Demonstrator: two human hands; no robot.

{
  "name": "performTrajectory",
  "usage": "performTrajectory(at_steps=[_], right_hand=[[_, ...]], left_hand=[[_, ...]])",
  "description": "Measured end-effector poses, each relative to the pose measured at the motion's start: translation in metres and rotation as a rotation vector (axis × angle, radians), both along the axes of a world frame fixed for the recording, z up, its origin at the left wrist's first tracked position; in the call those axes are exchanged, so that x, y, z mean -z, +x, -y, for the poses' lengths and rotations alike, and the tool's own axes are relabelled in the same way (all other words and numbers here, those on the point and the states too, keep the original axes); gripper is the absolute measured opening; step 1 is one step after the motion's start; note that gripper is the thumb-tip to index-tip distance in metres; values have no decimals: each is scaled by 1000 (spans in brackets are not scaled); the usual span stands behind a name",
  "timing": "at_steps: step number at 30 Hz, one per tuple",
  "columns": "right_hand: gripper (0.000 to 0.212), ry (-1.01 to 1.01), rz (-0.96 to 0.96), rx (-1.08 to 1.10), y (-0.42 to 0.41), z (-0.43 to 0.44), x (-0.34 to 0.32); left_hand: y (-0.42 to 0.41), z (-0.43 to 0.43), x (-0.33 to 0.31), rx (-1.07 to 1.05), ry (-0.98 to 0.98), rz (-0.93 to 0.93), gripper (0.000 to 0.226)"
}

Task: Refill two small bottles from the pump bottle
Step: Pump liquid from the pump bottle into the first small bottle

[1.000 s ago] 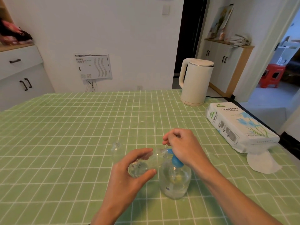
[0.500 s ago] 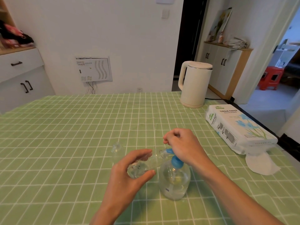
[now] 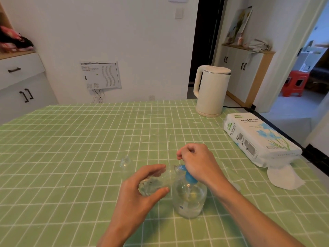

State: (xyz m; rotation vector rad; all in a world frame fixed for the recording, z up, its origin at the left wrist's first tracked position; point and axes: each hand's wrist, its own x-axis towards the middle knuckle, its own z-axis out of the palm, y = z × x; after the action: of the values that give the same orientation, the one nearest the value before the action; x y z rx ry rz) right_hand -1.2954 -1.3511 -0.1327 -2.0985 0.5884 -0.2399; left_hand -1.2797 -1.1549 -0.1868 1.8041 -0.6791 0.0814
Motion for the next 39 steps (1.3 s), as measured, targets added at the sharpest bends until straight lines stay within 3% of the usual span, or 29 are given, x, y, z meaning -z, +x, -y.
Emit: performTrajectory(at_steps=[7, 18, 31, 39], right_hand=[[29, -63, 23, -22, 2, 4, -7], [31, 3, 15, -22, 0, -1, 1], [28, -116, 31, -42, 4, 5, -9], [29, -22, 36, -33, 4, 4, -4]], left_hand=[[0, -2, -5, -12, -16, 27, 56], [1, -1, 1, -11, -11, 12, 54], [4, -7, -3, -18, -26, 27, 53], [4, -6, -3, -12, -19, 18, 52]])
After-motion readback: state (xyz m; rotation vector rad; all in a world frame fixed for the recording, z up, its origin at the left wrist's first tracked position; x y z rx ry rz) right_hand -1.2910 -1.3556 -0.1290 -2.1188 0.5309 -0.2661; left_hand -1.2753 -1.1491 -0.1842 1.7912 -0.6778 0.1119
